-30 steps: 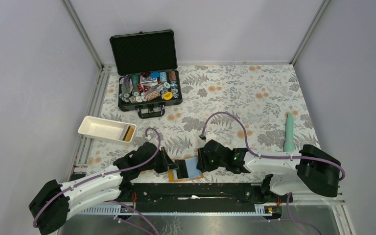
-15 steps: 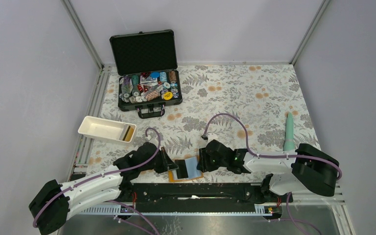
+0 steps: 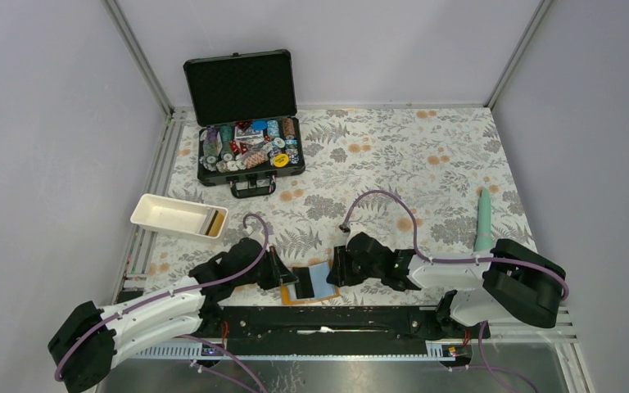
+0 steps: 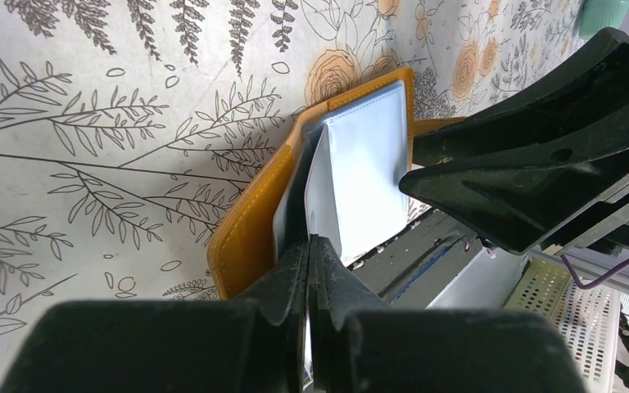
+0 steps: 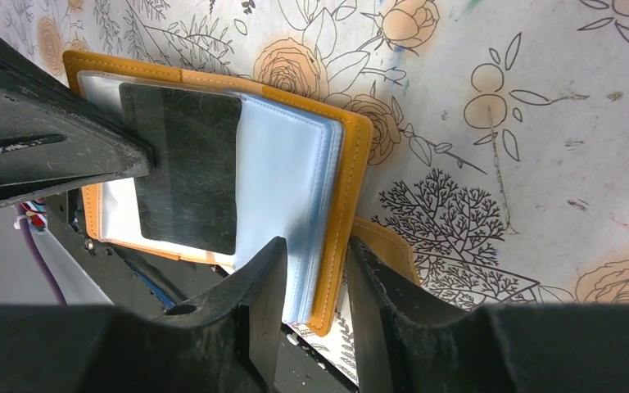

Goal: Put the credit cards into the card holder
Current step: Insert the credit card into the card holder.

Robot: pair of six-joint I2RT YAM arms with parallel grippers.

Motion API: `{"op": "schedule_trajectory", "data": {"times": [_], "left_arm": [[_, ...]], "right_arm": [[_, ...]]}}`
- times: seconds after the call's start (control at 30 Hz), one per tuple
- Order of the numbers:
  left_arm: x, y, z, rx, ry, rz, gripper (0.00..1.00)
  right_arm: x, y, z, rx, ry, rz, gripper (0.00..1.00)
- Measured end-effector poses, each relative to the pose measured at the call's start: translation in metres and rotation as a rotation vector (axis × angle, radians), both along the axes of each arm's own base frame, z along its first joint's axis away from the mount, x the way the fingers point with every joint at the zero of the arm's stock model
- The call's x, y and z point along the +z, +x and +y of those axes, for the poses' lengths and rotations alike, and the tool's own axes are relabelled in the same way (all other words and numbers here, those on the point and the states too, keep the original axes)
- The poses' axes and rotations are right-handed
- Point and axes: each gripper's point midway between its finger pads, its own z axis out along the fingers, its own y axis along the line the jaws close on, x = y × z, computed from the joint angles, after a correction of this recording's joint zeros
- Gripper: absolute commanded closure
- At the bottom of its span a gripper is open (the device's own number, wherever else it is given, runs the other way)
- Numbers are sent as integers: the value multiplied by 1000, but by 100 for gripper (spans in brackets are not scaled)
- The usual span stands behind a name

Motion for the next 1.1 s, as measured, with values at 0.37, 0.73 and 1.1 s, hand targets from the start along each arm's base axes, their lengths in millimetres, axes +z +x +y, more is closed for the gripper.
{"op": "schedule_trajectory", "data": {"times": [0.37,0.73,1.1], "left_arm": [[0,0,1,4,5,-3,100],[-2,1,3,8,-5,-26,100],[-4,1,5,2,4,-25,100]], "right_arm": [[-3,-1,3,-17,22,36,84],[-7,-3,6,-37,37,73,100],[-8,-3,11,-36,48,84,100]]}}
